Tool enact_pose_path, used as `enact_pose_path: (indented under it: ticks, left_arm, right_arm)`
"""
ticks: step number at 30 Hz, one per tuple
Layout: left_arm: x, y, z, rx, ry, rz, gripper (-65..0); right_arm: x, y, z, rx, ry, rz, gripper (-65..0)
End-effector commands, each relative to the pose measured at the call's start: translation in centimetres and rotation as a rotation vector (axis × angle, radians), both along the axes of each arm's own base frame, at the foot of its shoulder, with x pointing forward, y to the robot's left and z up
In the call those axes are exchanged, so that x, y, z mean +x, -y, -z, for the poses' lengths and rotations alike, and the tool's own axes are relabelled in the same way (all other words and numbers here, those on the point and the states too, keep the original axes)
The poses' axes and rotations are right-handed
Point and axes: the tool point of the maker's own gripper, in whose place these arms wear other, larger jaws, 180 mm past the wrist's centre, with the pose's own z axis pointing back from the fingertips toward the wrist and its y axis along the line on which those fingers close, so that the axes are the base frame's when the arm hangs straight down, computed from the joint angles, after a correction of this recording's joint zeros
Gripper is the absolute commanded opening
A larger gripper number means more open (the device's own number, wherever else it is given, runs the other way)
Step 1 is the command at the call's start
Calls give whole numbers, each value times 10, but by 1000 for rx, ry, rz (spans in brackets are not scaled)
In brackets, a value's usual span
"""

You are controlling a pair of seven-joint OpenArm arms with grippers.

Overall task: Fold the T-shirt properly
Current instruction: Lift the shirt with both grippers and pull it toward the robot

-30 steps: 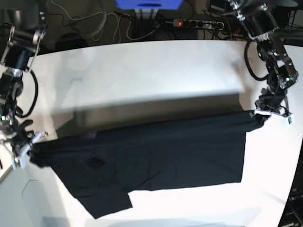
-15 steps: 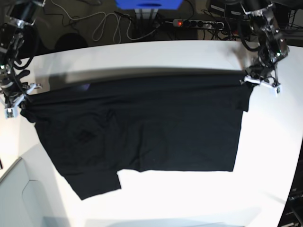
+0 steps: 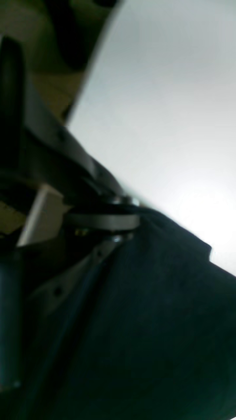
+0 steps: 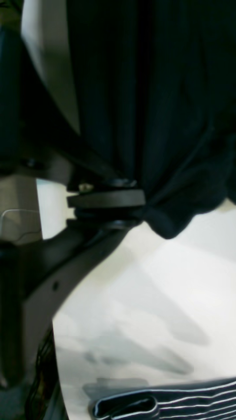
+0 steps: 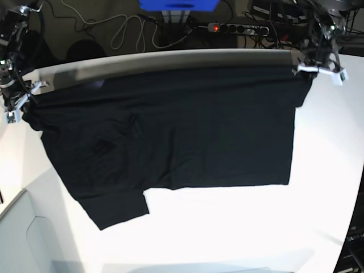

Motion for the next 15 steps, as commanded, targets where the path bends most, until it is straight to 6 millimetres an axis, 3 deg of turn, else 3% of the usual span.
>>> enact_pose_path:
  ticks: [1,13,15]
  left_arm:
    - [0,-14,-11,58,19,-28,-650]
    - [-7,-20,-9,56,15,-63,-650]
    - [-7,-20,-9,56,15,-63,-650]
  right_arm:
    - [6,11,-13,-58,22,-6,-647]
    - [0,-4,0,-47,-30,-52,-643]
    - [0,-3,0,-47,-29,-49,-617]
